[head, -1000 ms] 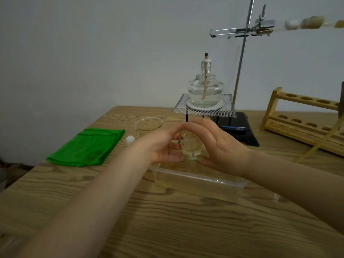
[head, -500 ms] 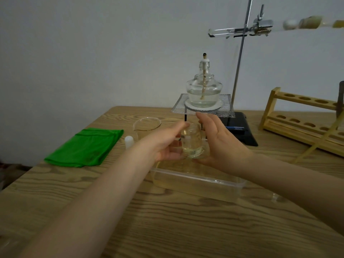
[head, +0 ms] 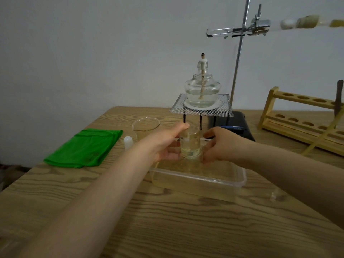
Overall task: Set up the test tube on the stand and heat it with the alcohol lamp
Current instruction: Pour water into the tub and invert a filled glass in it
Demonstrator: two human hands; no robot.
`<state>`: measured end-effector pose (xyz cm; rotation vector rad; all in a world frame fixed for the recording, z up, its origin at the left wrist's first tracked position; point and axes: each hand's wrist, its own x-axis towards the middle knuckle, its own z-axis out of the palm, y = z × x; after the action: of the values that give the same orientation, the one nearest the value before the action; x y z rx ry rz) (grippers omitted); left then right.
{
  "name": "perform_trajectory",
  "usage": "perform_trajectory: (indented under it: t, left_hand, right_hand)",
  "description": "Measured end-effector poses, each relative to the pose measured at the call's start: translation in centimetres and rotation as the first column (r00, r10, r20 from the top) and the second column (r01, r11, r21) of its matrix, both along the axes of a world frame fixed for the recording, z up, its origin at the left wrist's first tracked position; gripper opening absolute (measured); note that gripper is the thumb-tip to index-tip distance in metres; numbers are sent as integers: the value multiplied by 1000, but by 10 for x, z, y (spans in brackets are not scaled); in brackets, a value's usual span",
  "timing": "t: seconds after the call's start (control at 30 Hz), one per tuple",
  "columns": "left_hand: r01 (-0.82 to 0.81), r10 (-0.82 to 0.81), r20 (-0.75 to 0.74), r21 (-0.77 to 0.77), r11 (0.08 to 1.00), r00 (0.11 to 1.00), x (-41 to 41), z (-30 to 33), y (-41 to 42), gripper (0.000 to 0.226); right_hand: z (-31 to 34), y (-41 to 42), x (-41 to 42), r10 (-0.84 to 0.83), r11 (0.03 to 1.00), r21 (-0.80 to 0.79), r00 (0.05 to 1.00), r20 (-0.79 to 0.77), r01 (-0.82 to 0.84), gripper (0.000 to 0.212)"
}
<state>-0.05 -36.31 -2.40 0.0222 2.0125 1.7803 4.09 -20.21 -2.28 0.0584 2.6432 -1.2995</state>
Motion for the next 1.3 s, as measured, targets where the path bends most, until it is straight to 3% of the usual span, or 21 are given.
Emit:
perform_trajectory:
  t: [0.1,0.2,0.37,0.6,0.9,1.3]
  left_hand:
    - [0,0,-10,-18,1000,1000,0,0,1,27]
    - [-3,3,-19,-24,1000,1000,1,-1,3,24]
    - [7,-8,-27,-33,999,1000,1,-1,5,24]
    - [57,-57,0,-68,996,998,2,0,0,28]
    - [250,-236,141,-92,964,962,2,6,-10,35]
    - [282,-253,159,-199,939,954,-1,4,-6,21]
  right_hand:
    - [5,4,-2,-37,883,-451,976,215,133,46]
    - [9,7,-2,-9,749,-623,944,330,225,35]
    - [7,6,-5,-42,791,-560,936,351,245,76]
    - [3,9,-9,-24,809,-542,934,356,228,76]
    - [6,10,-8,37,881,-442,906,422,170,78]
    - [-8,6,-14,27,888,-416,880,475,197,75]
